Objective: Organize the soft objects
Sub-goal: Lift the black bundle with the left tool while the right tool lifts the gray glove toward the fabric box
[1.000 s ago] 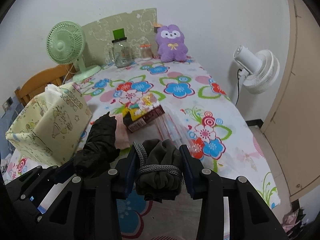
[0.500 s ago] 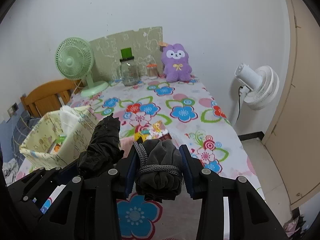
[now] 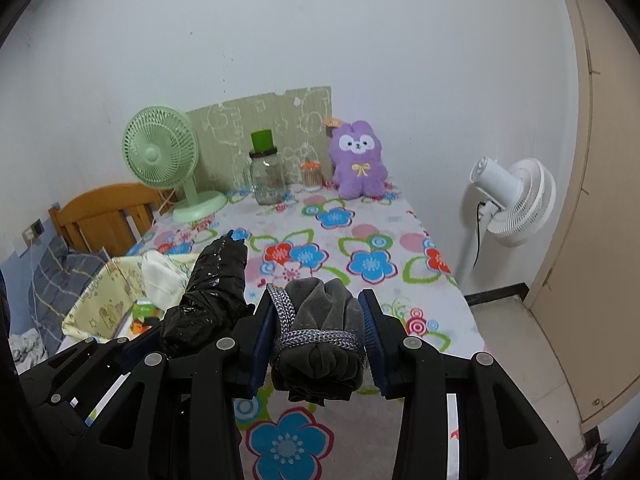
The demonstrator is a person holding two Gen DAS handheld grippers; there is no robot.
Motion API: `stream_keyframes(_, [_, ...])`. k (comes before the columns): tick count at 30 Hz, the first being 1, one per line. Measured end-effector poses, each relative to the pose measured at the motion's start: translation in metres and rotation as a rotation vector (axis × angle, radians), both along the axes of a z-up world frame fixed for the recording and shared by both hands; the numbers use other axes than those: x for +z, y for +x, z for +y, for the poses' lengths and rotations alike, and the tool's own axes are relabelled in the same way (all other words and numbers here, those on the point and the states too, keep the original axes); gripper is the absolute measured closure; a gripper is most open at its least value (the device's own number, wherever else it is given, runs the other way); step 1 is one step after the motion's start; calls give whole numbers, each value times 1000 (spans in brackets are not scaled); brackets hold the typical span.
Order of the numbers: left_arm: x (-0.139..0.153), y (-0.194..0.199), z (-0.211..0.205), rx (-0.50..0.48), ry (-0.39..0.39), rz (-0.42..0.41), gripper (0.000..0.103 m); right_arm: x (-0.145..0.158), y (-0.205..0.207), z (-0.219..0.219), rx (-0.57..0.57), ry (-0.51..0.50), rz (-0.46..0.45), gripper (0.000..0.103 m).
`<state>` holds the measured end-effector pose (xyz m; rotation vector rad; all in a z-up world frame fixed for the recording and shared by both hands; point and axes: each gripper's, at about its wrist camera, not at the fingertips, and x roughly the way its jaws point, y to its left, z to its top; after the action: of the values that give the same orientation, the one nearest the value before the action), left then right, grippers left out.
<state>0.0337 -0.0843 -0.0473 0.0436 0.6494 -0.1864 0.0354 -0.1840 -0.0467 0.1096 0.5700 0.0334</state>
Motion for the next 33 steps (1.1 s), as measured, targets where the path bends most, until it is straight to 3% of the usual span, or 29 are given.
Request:
stream_keyframes(10, [19, 5, 5, 4, 14, -32, 67, 17, 4, 5, 0, 6, -25, 59])
stream_keyframes(33, [28, 25, 47, 42, 15, -35, 67, 31, 30, 44, 51, 7, -34, 59])
